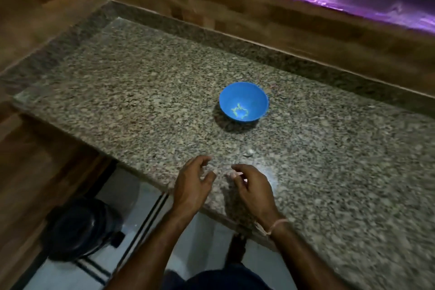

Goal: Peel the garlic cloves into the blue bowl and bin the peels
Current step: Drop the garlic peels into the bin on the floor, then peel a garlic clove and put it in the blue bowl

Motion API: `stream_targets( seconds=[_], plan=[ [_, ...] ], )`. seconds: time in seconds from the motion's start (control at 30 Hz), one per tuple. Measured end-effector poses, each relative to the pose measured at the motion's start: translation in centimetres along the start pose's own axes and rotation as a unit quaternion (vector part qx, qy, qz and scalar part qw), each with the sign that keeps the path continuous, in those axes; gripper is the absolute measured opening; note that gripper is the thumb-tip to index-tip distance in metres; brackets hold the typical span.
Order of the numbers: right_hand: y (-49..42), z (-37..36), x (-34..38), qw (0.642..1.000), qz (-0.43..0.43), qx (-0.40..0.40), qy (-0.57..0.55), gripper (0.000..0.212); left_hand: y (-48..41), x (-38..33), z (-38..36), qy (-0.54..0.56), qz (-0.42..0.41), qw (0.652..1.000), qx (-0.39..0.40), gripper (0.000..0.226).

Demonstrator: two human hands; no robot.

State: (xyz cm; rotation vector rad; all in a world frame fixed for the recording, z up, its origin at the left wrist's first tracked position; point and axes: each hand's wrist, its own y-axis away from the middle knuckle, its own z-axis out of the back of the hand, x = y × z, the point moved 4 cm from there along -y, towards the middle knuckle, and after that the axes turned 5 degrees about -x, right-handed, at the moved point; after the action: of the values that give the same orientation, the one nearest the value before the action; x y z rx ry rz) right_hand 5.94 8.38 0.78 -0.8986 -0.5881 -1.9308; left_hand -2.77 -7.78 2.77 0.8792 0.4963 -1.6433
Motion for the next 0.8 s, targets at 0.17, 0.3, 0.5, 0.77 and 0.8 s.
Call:
stream_targets(
  seconds=[0.17, 0.3, 0.5, 0.77, 0.8],
  plan=[
    [-2.9, 2.8, -4.6, 0.991, -0.045, -0.025, 0.123, 0.051, -2.7, -1.6, -4.4, -0.054, -0.019, 0.998, 0.028, 0.02],
    [-5.7, 3.5, -5.1, 0.974, -0.058, 0.021, 0.219, 0.082, -4.3, -1.7, -6.9, -0.104, -0.057, 0.992, 0.045, 0.018],
    [-7.6, 3.3, -4.6, 0.958, -0.067, 0.03, 0.278, 0.081, -5.3, -1.1, -8.1, -0.147, -0.109, 0.983, 0.031, 0.017],
    [-7.9, 2.6, -4.5, 0.957, -0.093, 0.013, 0.274, 0.084, -9.1, -6.0, -5.5, -0.076, -0.136, 0.987, -0.044, 0.009],
    [-7.9, 2.6, -4.5, 0.957, -0.098, 0.012, 0.272, 0.084, -10.4, -7.2, -5.2, -0.077, -0.145, 0.985, -0.058, 0.007]
  ],
)
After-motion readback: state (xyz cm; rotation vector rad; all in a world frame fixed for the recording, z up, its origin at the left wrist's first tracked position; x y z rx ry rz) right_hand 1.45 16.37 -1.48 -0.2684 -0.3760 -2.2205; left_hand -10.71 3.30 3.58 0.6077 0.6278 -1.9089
